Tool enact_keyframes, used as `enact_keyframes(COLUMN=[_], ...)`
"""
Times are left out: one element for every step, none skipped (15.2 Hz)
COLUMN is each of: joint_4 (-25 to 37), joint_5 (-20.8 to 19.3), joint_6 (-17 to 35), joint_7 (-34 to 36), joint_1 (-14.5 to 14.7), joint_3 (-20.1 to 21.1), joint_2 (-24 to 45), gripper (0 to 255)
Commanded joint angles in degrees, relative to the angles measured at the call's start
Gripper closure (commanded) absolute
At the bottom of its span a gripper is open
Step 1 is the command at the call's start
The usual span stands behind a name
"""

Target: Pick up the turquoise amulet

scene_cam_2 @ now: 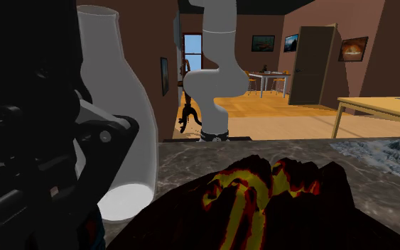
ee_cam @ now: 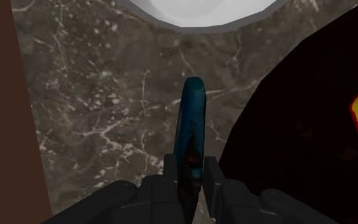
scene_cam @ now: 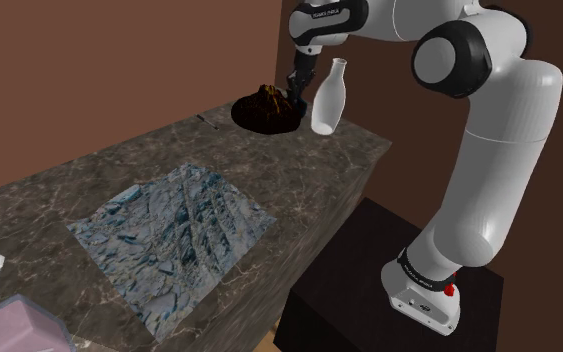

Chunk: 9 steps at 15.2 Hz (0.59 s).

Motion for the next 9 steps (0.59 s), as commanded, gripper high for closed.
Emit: enact_keyframes(joint_4=[0.8, 1.4, 2.0, 2.7, 3.3, 4.0, 4.7, 5.4, 6.1], joint_5=[-0.1, -0.2, -0.3, -0.3, -0.4, -0.4, -0.4, -0.5, -0.5], joint_6=[-1.0, -1.8, -2.5, -3.2, -3.9, -4.7, -5.4, -6.2, -6.9], joint_7=[0.1, 0.2, 0.2, 0.3, 0.3, 0.4, 0.5, 0.5, 0.5], joint_1=[0.0, 0.0, 0.0, 0.0, -0.1, -0.1, -0.1, -0.1, -0.2], joint_3=[0.0, -0.1, -0.1, -0.1, -0.1, -0.2, -0.2, -0.2, -0.2], joint_2=[-0.3, -0.4, -0.5, -0.6, -0.7, -0.7, -0.8, -0.8, -0.9], gripper=[255, 255, 255, 255, 255, 255, 255, 255, 255])
